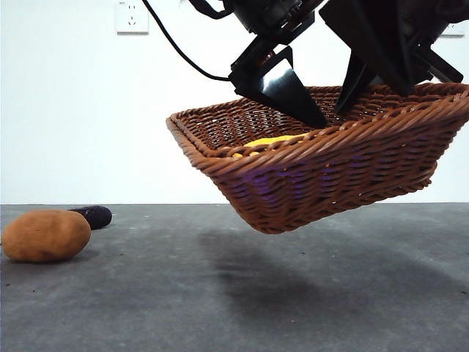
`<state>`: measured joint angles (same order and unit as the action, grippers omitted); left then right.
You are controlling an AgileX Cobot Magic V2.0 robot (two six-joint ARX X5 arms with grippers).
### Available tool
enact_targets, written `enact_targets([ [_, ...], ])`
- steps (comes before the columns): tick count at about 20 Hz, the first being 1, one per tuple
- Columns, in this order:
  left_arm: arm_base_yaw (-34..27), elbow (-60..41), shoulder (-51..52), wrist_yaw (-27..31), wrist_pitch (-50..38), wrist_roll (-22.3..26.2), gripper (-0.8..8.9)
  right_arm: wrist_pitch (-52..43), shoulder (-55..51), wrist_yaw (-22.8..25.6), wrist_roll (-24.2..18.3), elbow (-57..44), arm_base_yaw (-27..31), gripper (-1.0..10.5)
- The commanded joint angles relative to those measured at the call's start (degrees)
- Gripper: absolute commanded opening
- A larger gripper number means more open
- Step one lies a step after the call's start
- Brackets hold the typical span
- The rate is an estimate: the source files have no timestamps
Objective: Help me put the vegetables on the table into the basket
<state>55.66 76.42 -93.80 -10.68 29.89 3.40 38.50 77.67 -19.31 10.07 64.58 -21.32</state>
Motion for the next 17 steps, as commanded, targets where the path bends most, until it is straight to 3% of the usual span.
enact_targets([
  [1, -0.9, -0.1, 4.7, 0.4, 2.4, 0.1, 5.00, -0.7, 0.1, -0.5, 0.2, -0.4, 0.0, -0.1],
  [4, -3.8, -0.1, 14.1, 6.1, 9.8, 2.9, 5.00, -0.8, 0.1, -0.2, -0.4, -0.4, 0.0, -0.1],
  [8, -13.9, -0.1, 25.3, 15.2, 26.0, 15.8, 5.00, -0.5, 0.1, -0.9, -2.2, -0.4, 0.0, -0.1],
  [12, -28.5, -0.2, 24.0, 12.4, 33.9, 22.9, 5.00, -0.5, 0.1, -3.4, -4.3, -0.4, 0.0, -0.1],
  [14, -33.4, -0.2, 21.0, 7.7, 33.5, 25.0, 5.00, -0.1, 0.1, -3.7, -5.4, -0.3, 0.0, -0.1],
  [17, -38.3, -0.2, 15.2, 5.9, 33.5, 29.4, 5.00, 0.1, 0.1, -3.7, -6.6, -0.3, 0.1, -0.1],
])
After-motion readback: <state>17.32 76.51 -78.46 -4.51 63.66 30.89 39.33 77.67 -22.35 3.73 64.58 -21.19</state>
